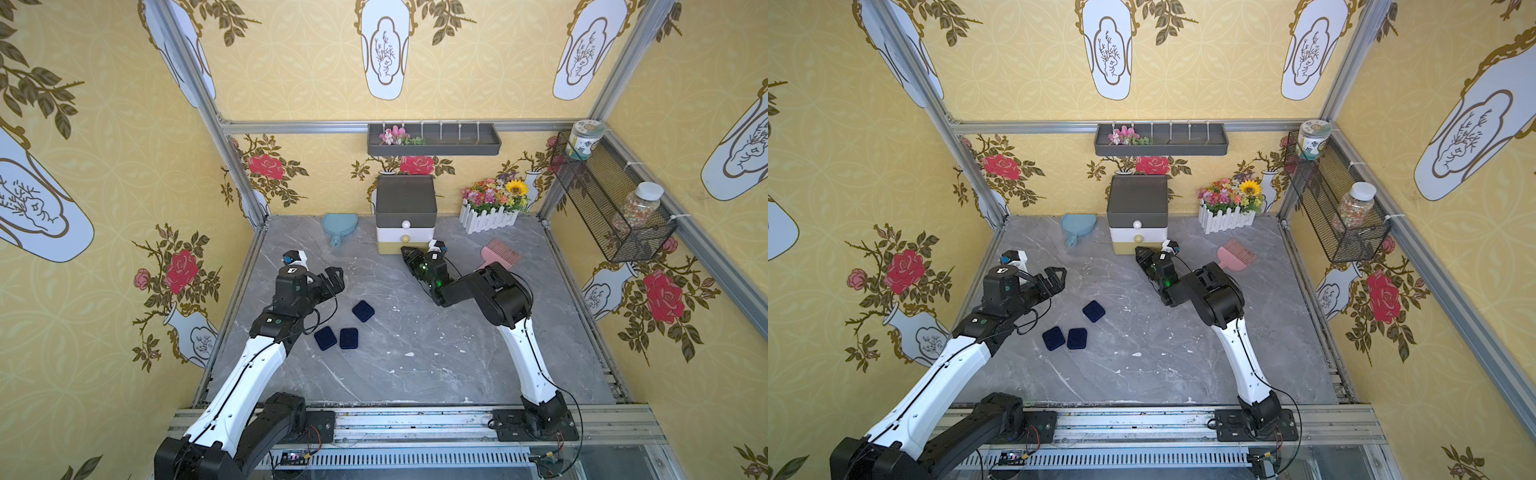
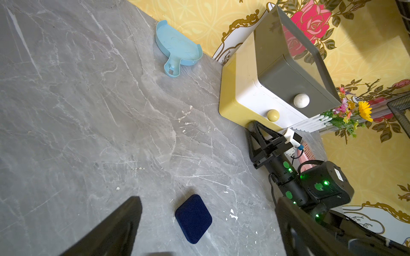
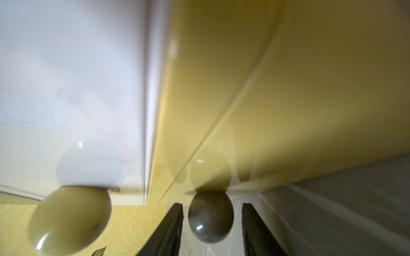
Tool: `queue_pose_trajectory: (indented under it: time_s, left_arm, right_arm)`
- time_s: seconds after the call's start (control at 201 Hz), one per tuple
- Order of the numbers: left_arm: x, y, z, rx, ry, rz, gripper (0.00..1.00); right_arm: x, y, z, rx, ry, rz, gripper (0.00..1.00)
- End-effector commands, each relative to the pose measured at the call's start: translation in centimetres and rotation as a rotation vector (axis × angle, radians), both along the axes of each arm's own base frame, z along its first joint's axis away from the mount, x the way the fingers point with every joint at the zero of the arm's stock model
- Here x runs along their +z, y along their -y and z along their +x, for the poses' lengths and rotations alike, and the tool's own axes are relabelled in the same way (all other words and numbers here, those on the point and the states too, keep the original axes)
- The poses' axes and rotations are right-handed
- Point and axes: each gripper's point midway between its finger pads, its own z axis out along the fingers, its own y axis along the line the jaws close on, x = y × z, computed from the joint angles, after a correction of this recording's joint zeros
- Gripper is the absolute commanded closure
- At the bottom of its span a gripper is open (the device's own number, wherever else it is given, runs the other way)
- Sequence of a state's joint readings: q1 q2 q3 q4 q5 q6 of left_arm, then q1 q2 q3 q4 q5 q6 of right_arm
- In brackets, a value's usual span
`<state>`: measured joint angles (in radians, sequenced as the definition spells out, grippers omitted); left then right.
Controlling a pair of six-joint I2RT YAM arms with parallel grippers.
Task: Place the brooch boxes into the drawer by color
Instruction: Open the drawer in the storage box.
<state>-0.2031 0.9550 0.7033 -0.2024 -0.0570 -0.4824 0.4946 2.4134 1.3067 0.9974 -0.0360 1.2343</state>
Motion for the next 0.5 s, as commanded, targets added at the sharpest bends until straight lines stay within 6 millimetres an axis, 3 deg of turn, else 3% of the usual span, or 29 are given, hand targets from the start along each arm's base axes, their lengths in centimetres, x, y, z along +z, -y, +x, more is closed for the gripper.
queue_pose_trajectory:
  time_s: [0.0,0.159,0.498]
  left_arm:
    - [0.3,0.1,0.2,-0.005,0.021,-0.006,0.0]
    - [0.3,0.1,0.2,-0.005,0.021,-0.007,0.0]
    - [0.3,0.2,0.0,-0.008,0.021,-0.014,0.0]
  right_arm:
    - [1.0,0.0,0.5,-0.018,0.035,0.028,0.59]
    - [1.0,0.2,0.4,-0.022,0.035,0.029,0.71]
    - [0.5,1.3,-2.3,-0.026,0.02,0.027,0.74]
